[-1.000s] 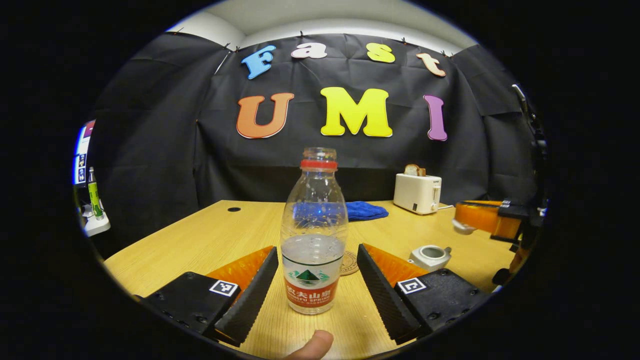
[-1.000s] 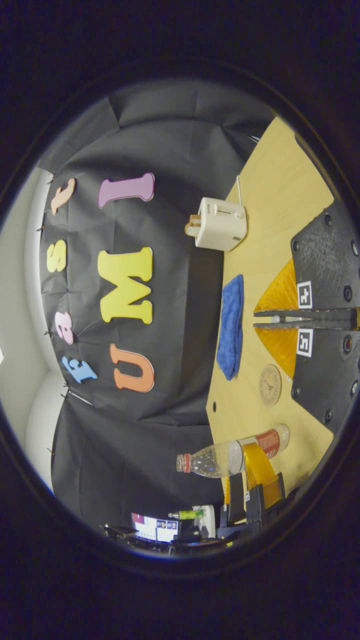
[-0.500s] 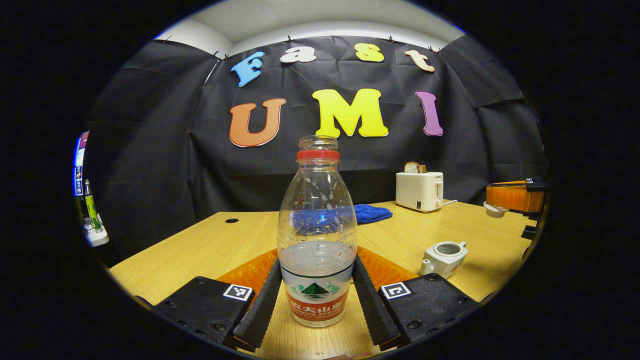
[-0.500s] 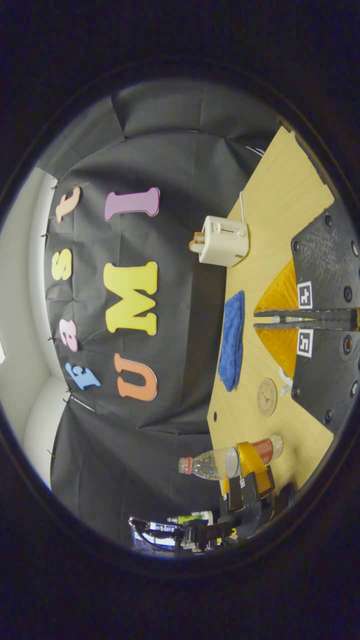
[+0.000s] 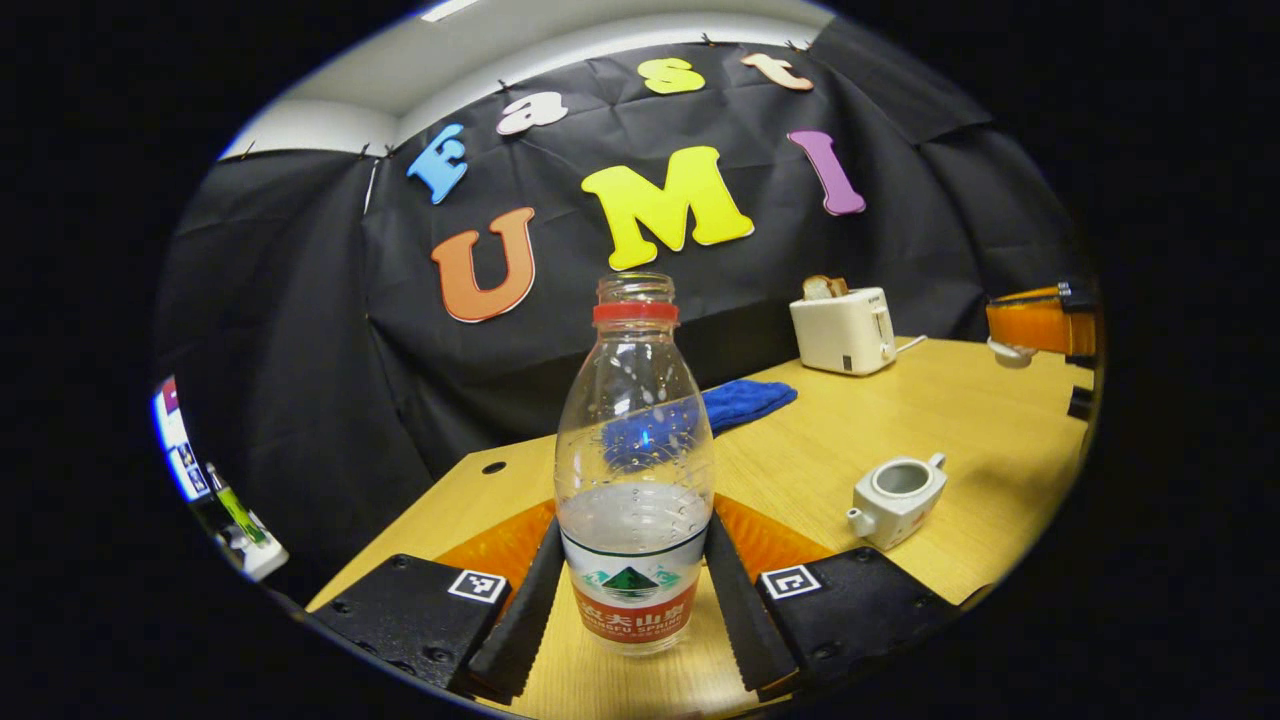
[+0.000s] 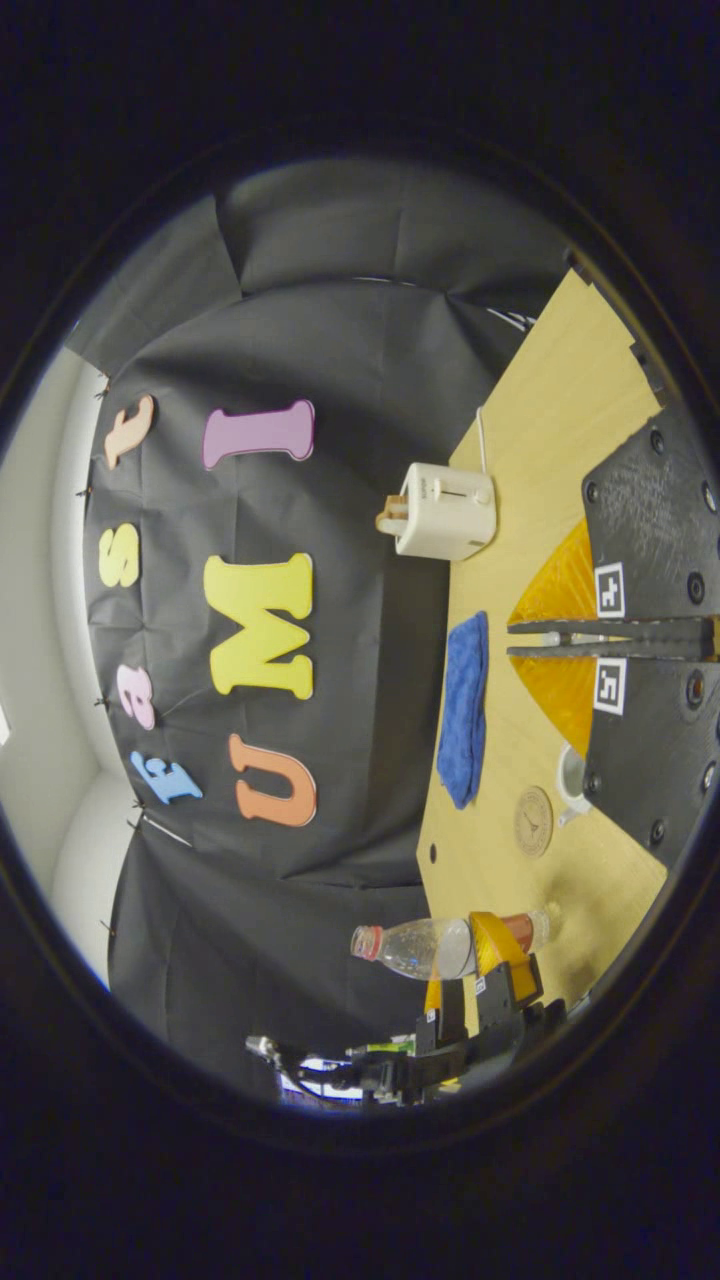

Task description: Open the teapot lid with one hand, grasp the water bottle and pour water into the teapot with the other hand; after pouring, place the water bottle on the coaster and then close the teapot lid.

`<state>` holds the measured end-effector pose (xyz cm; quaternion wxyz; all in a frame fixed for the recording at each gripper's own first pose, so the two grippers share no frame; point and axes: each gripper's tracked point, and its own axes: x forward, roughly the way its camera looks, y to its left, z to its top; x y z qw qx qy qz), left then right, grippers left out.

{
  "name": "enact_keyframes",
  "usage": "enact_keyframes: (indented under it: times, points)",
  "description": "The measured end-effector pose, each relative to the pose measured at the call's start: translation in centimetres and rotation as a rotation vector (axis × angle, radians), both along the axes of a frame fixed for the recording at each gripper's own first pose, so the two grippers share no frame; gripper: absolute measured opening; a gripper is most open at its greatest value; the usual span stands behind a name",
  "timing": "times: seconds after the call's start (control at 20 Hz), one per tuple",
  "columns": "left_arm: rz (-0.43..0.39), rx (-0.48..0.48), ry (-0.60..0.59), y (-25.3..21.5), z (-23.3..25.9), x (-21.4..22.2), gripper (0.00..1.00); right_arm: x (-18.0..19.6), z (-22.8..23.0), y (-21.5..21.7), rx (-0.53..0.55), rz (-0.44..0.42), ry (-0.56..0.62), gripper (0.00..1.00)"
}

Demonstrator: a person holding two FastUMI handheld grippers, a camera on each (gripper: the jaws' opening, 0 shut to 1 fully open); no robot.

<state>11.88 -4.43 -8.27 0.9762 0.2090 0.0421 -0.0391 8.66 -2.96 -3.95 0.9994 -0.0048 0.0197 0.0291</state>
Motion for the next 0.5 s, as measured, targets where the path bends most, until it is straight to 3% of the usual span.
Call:
enact_keyframes:
  times: [0.5]
  points:
    - [0.026,0.424,0.040,-0.7,-0.4,0.5,0.76,0.4,-0.2,-2.4,-0.021,-0.053,0.024,0.00]
